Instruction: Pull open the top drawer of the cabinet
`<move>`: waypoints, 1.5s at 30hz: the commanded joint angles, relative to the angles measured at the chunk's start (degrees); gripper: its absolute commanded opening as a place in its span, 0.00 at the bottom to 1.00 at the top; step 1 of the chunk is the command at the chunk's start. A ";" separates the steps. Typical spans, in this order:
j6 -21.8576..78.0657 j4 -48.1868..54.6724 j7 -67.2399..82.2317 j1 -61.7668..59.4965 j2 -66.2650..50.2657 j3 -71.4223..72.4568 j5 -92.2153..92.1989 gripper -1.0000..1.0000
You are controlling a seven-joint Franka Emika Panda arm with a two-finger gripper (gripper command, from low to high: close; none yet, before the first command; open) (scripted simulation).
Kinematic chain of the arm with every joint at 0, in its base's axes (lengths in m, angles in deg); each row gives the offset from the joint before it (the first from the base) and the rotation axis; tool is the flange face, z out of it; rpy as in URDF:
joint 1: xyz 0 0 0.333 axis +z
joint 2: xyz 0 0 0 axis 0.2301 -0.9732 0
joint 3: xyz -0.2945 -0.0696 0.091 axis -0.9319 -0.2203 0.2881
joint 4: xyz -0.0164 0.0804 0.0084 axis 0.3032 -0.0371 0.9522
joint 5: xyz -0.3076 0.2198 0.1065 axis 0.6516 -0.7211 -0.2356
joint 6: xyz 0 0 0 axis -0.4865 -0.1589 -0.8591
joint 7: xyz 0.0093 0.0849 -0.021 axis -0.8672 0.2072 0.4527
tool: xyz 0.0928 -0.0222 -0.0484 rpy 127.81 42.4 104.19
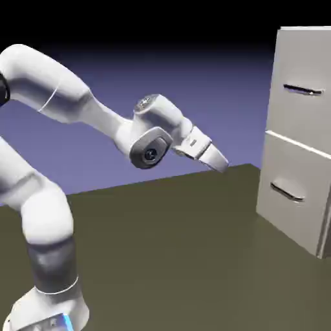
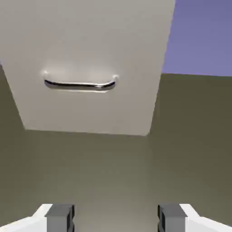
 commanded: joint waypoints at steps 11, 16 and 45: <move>1.38 14.84 -0.16 -21.50 3.77 18.26 -27.41 0.50; 2.00 21.58 -0.24 -31.28 5.49 26.57 -39.87 0.50; 5.63 60.70 -0.67 -87.96 15.43 74.71 -112.13 0.50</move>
